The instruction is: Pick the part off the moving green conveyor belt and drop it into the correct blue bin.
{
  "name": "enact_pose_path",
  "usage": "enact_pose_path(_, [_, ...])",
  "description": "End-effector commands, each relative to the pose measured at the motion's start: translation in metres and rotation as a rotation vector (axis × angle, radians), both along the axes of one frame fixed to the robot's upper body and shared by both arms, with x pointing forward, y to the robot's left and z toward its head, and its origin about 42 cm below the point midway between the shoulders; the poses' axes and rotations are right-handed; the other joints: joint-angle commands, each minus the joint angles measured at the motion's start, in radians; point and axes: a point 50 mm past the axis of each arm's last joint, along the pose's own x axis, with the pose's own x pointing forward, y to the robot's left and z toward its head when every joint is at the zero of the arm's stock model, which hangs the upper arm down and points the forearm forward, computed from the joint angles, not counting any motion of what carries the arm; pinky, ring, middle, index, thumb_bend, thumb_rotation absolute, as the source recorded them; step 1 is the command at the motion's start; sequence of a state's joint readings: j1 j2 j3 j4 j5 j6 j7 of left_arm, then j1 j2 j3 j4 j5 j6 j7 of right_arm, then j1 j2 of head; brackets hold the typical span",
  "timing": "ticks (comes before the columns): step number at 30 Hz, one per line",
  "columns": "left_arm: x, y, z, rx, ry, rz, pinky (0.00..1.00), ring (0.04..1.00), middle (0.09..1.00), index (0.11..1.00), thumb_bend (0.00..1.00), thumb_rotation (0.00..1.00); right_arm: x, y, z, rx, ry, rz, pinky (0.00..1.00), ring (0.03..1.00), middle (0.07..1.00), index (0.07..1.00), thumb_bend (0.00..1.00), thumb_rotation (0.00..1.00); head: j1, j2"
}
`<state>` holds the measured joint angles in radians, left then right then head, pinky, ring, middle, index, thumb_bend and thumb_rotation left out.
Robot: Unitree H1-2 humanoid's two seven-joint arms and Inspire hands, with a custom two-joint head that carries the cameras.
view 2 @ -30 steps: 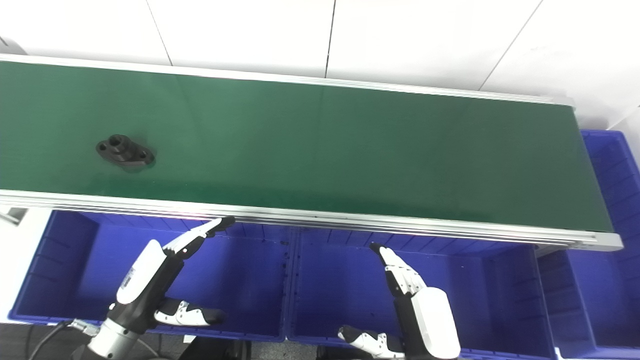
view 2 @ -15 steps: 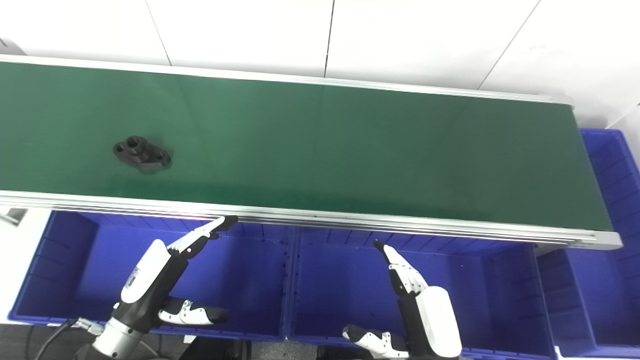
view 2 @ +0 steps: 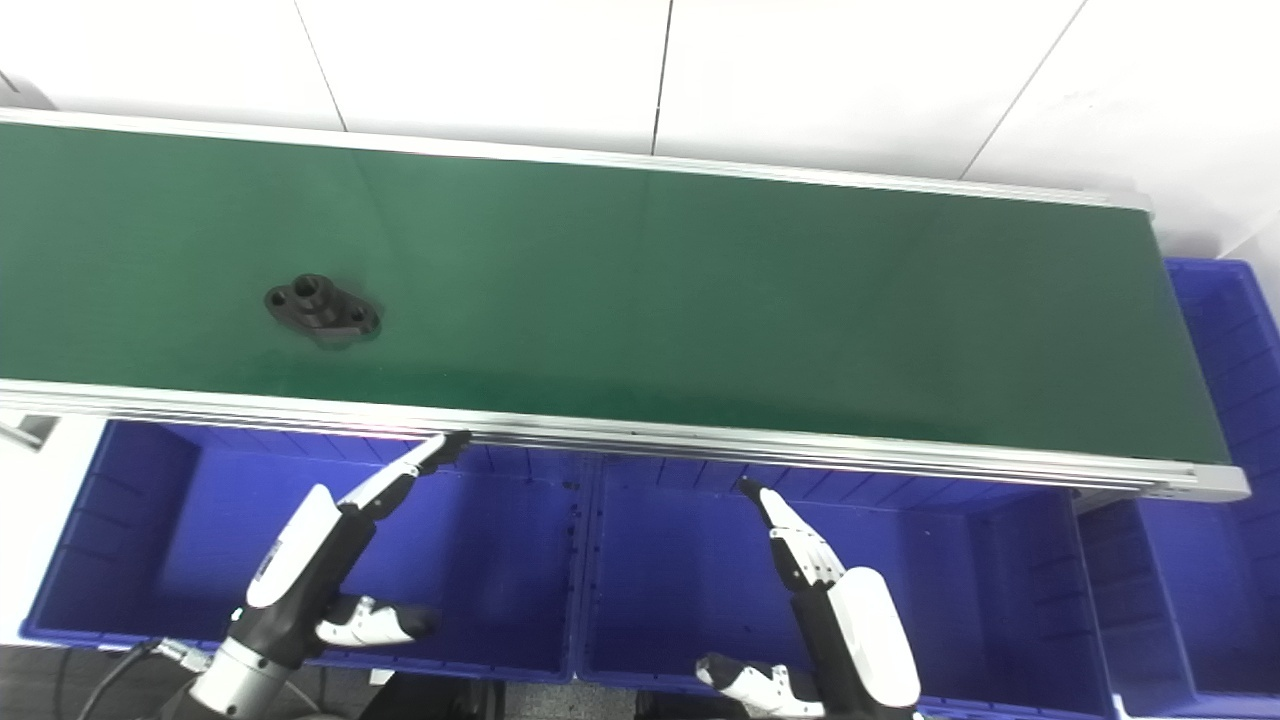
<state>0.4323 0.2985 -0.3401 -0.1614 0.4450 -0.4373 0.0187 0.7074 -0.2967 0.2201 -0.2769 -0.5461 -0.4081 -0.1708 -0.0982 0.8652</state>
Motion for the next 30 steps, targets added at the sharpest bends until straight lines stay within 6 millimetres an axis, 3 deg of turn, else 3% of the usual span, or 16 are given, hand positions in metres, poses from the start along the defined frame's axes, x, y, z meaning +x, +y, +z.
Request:
enact_pose_path(1, [-0.002, 0.002, 0.009, -0.036, -0.031, -0.009, 0.86, 0.897, 0.928, 0.937, 0.88, 1.00, -0.003, 0.001, 0.011, 0.061, -0.026, 0.008, 0.94, 0.957, 0.983, 0.996, 0.67, 1.00, 0.001, 0.002])
enact_pose_path(5, [-0.003, 0.003, 0.010, -0.040, -0.023, -0.008, 0.87, 0.902, 0.932, 0.942, 0.88, 1.00, -0.001, 0.005, 0.013, 0.196, -0.038, -0.020, 0.93, 0.959, 0.980, 0.983, 0.64, 1.00, -0.002, 0.001])
enact_pose_path(10, [-0.003, 0.003, 0.012, -0.066, -0.005, 0.007, 0.85, 0.899, 0.934, 0.943, 0.89, 1.00, 0.008, 0.010, 0.019, 0.317, -0.057, -0.023, 0.94, 0.964, 0.975, 0.981, 0.70, 1.00, -0.008, 0.003])
enact_pose_path(15, [-0.006, -0.001, 0.016, -0.166, 0.034, 0.019, 0.83, 0.886, 0.926, 0.934, 0.91, 1.00, 0.024, 0.014, 0.020, 0.388, -0.097, -0.054, 0.82, 0.891, 0.934, 0.933, 0.73, 1.00, -0.010, -0.001])
enact_pose_path(18, [-0.007, -0.005, 0.017, -0.237, 0.051, 0.007, 0.83, 0.892, 0.934, 0.937, 0.88, 1.00, 0.026, 0.022, 0.014, 0.453, -0.073, -0.065, 0.82, 0.889, 0.930, 0.927, 0.74, 1.00, -0.012, 0.001])
enact_pose_path(22, [-0.009, -0.008, 0.017, -0.282, 0.070, 0.013, 0.81, 0.889, 0.934, 0.935, 0.87, 1.00, 0.021, 0.030, 0.012, 0.439, -0.066, -0.067, 0.80, 0.873, 0.922, 0.922, 0.74, 1.00, -0.024, 0.001])
enact_pose_path(24, [-0.009, -0.007, 0.015, -0.279, 0.068, 0.012, 0.81, 0.889, 0.935, 0.934, 0.87, 1.00, 0.019, 0.033, 0.012, 0.408, -0.075, -0.068, 0.80, 0.869, 0.910, 0.914, 0.68, 1.00, -0.024, -0.001])
enact_pose_path(30, [-0.004, 0.003, 0.013, -0.105, 0.040, -0.018, 0.83, 0.891, 0.928, 0.947, 0.88, 1.00, 0.019, 0.032, 0.010, 0.336, -0.096, -0.078, 0.82, 0.877, 0.915, 0.916, 0.60, 1.00, -0.027, 0.000])
